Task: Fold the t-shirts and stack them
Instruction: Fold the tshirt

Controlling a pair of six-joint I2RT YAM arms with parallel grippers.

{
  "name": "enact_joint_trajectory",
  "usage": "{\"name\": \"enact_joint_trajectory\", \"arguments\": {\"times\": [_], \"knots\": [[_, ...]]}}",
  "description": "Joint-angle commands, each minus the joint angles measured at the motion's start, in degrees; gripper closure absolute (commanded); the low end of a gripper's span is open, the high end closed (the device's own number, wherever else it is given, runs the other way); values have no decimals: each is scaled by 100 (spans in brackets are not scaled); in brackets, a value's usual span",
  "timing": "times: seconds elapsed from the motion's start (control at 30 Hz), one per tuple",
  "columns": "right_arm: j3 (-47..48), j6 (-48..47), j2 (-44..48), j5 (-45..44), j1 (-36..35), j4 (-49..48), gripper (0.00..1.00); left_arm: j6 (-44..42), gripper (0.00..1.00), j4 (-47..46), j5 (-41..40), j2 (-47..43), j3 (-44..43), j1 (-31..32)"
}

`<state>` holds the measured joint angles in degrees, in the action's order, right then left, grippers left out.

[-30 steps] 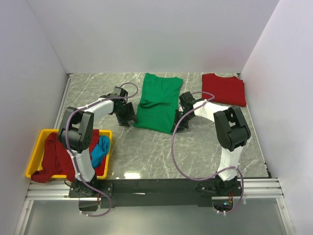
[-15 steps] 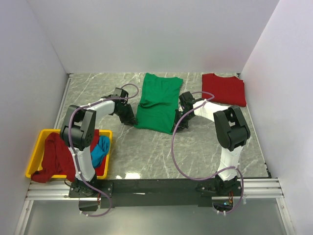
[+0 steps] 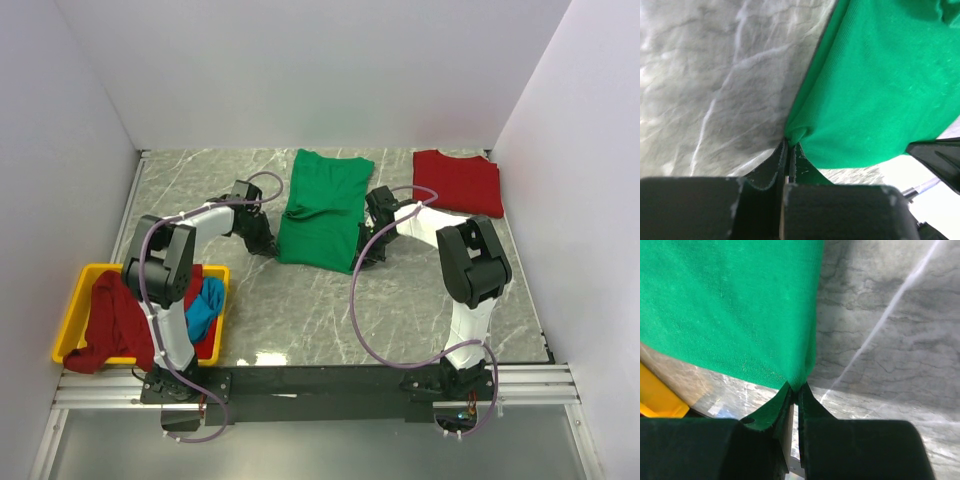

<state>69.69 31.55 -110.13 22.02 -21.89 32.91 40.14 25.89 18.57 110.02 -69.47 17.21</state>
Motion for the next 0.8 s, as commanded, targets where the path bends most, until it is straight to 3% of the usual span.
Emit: {"name": "enact_joint_trajectory", "arguments": {"times": [0.0,0.23,0.77], "knots": [[246,-167,149,-382,-35,338,100,-112,99,319,-432,-542,57,19],[466,-228,773,-734,-26,866,100,-173,99,794,-415,-1149,-198,19],[414,-307,1968,-1094,-114,1762,100,-41,99,1331,-310,-2317,135,107]]}}
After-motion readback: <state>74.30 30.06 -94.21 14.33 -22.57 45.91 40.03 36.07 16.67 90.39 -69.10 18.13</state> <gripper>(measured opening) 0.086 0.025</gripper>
